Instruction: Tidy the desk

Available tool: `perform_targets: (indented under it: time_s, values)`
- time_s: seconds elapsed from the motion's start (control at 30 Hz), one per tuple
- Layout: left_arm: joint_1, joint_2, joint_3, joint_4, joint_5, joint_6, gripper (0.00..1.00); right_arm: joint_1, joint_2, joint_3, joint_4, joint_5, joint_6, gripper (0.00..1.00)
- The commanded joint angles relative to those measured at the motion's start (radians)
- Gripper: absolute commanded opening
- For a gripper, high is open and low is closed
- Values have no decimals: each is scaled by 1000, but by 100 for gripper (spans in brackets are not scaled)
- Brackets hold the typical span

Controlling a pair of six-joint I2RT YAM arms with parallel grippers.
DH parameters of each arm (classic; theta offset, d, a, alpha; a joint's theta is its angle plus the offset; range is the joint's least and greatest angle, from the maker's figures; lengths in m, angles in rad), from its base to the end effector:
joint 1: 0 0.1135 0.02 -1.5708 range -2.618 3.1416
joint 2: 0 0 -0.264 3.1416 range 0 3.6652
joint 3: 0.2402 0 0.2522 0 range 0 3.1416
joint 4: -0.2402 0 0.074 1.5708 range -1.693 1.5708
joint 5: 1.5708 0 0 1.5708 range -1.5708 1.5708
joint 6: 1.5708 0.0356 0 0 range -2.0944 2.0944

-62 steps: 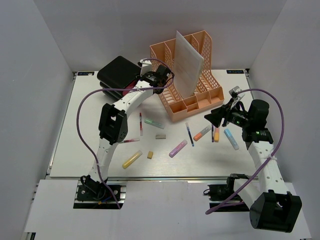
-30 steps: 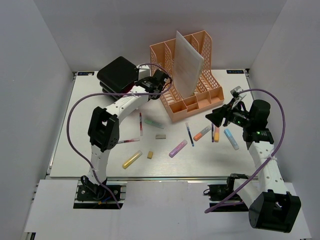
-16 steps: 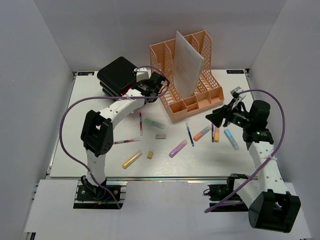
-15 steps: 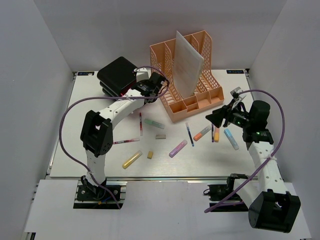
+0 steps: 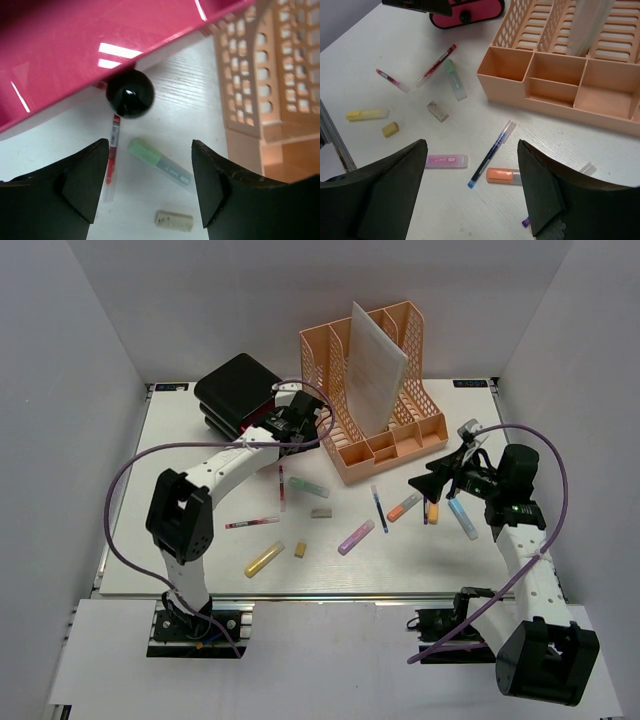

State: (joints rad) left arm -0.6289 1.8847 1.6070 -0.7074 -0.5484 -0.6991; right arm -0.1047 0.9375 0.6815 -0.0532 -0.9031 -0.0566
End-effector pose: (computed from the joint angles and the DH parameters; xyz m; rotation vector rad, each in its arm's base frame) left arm 0.3435 -0.2269 0.2682 -0.2822 2.3466 0.0841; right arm 0.2092 0.0061 0.2931 -0.5659 1.7287 0.7279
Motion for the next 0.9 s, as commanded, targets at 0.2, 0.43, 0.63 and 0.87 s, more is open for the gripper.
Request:
perform_targets:
  time_s: [0.2,0.43,0.63,0.87]
  values:
    - [-5,-358,-220,241,403,234,70,28,-5,26,-62,-218,-216,74]
    - [17,-778,-572,356,583,349,21,201,65,165,-212,-58,-360,55]
    - [17,-1055,-731,295,520,429,51,485,214,283,-292,203,-463,47]
    - [17,-1260,-890,270,340,477,75,727,503,467,-310,449,-466,73]
